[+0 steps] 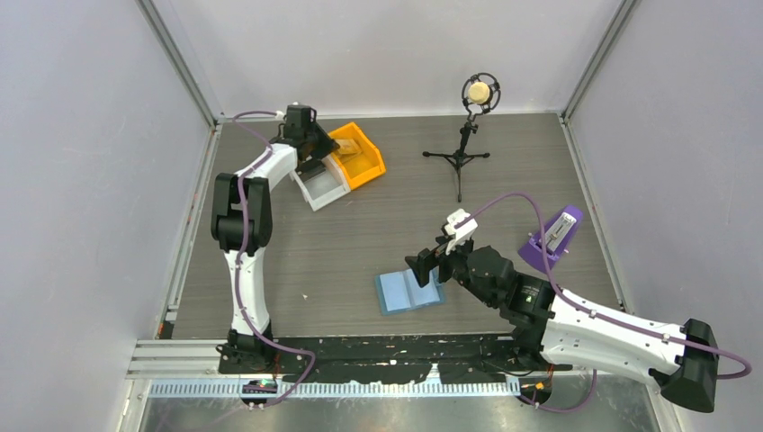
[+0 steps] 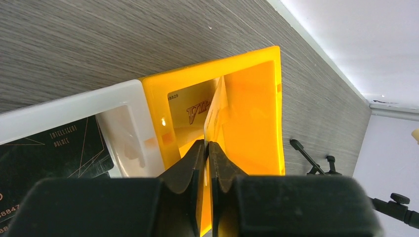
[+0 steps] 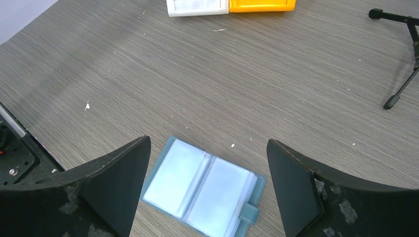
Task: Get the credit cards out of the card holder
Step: Place the credit card in the storage box.
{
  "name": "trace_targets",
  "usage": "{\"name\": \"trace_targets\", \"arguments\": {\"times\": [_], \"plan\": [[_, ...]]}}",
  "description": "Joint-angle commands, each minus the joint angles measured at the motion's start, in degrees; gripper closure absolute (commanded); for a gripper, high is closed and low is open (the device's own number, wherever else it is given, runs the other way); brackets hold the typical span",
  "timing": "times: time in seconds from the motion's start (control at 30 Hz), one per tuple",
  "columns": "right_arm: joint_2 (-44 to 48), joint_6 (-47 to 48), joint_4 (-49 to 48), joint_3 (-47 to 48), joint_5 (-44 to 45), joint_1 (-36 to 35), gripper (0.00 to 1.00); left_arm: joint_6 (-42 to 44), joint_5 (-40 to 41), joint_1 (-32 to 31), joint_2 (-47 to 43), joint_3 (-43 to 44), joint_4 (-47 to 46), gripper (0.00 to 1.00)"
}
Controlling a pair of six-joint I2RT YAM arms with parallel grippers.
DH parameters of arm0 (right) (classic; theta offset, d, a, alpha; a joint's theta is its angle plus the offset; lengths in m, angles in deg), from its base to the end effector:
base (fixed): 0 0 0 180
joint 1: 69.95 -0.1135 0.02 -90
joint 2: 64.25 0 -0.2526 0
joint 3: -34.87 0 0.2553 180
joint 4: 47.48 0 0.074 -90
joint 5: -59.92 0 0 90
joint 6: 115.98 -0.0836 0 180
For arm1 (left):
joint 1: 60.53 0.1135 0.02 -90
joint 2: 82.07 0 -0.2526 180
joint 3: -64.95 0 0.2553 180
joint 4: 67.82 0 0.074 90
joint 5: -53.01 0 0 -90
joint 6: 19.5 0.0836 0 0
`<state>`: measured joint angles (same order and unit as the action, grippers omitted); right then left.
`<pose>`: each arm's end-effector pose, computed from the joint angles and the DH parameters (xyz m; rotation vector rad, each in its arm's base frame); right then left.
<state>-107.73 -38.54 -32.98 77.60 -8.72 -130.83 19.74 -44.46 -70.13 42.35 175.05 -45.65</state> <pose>0.1427 0.1935 0.2440 -0.5101 1.7833 0.5610 0.5270 -0.1002 0.1654 -0.7370 2.1780 -0.7121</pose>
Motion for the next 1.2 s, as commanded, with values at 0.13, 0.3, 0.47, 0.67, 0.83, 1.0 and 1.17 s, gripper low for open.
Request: {"name": "trace_targets", "arguments": {"times": [0.13, 0.3, 0.47, 0.67, 0.83, 1.0, 1.17], "plan": [[1.60, 0.89, -3.37, 1.68, -0.20, 0.33, 0.05, -0.41, 1.47, 0.19, 0.55, 3.94, 0.28, 0.83], [2.16, 0.95, -3.62, 1.37, -0.83, 0.33, 0.05, -0.13, 1.40, -0.01, -0.25, 3.95, 0.16, 0.79], [2.40, 1.05, -2.65, 1.73, -2.80, 0.33, 0.05, 0.26, 2.06, -0.04, -1.46, 4.71, 1.74, 0.74], [3.47, 0.58, -2.05, 1.95, -4.01, 0.37, 0.05, 0.50, 1.74, 0.02, -2.27, 6.11, 1.74, 0.70], [3.74, -0.85, -1.54, 2.12, -4.38, 0.33, 0.04, 1.29, 1.70, 0.01, -2.20, 9.07, 3.93, 0.66], [3.58, -2.09, 0.89, 2.83, -4.12, 0.33, 0.04, 1.85, 1.80, -0.06, -3.43, 9.54, 4.90, 0.65], [1.65, -4.41, 4.29, 4.54, -1.94, 0.33, 0.05, 2.78, -1.25, -0.14, -7.40, 7.73, 6.21, 0.64]]}}
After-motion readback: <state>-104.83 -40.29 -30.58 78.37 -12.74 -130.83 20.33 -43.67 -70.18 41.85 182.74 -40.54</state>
